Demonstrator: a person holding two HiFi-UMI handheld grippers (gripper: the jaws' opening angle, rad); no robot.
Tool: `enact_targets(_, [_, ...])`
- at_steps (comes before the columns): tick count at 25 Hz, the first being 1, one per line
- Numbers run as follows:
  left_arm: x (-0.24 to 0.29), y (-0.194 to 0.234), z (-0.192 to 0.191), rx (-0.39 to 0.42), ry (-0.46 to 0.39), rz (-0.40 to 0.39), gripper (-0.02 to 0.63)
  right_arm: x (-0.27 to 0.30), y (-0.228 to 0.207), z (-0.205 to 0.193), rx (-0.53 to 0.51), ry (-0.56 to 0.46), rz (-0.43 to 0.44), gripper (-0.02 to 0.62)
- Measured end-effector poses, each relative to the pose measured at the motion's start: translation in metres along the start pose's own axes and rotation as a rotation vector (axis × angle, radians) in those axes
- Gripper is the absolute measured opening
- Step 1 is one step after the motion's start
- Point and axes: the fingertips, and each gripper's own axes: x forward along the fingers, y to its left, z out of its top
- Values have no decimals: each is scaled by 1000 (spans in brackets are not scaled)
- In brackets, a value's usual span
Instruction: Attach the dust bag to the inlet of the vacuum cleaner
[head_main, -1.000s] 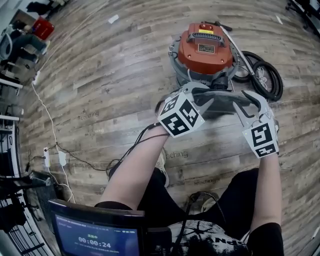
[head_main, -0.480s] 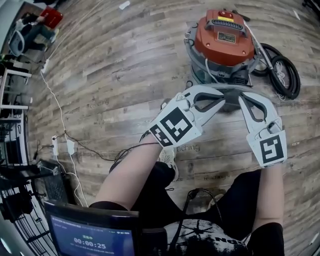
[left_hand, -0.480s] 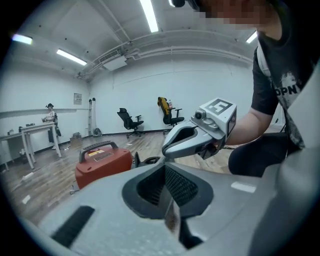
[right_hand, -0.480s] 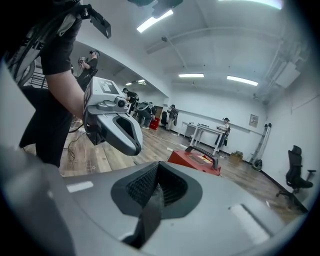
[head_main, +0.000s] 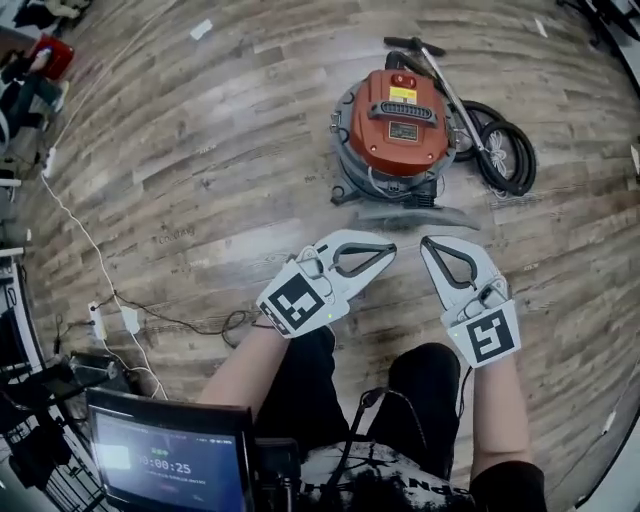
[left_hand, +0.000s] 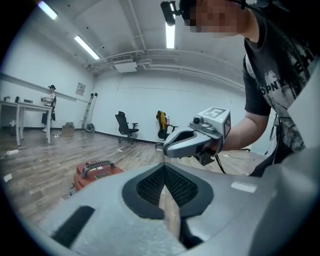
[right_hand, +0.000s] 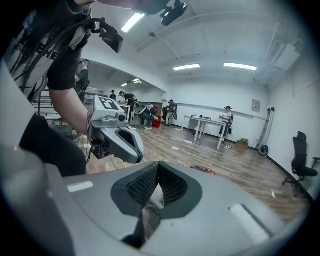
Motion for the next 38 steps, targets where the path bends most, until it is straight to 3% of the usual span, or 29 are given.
enact_targets(7, [-81, -13, 182, -75, -68, 24, 2, -63, -17, 191, 86, -65, 45, 8])
enact_targets(10, [-122, -17, 259, -81, -93, 23, 3, -74, -21, 269, 31, -35, 111, 8])
enact_targets(14, [-185, -3, 341, -52, -109, 71, 3, -75, -34, 388, 93, -196, 65, 8])
enact_targets(16, [-208, 11, 370, -34, -120, 103, 3, -70, -42, 425, 100, -250, 56, 8])
enact_targets(20, [-223, 29, 393, 4, -135, 158, 3, -66, -61, 442, 127, -273, 40, 8])
enact_targets(26, [-271, 17, 426, 55, -163, 232, 3, -88, -56, 485, 177, -319, 21, 8])
enact_targets(32, [-269, 7, 450, 67, -176, 301, 3, -109, -79, 489, 175, -360, 47, 8])
enact_targets(38, [-242, -4, 454, 52, -174, 364, 3, -139, -86, 477, 98, -362, 108, 8])
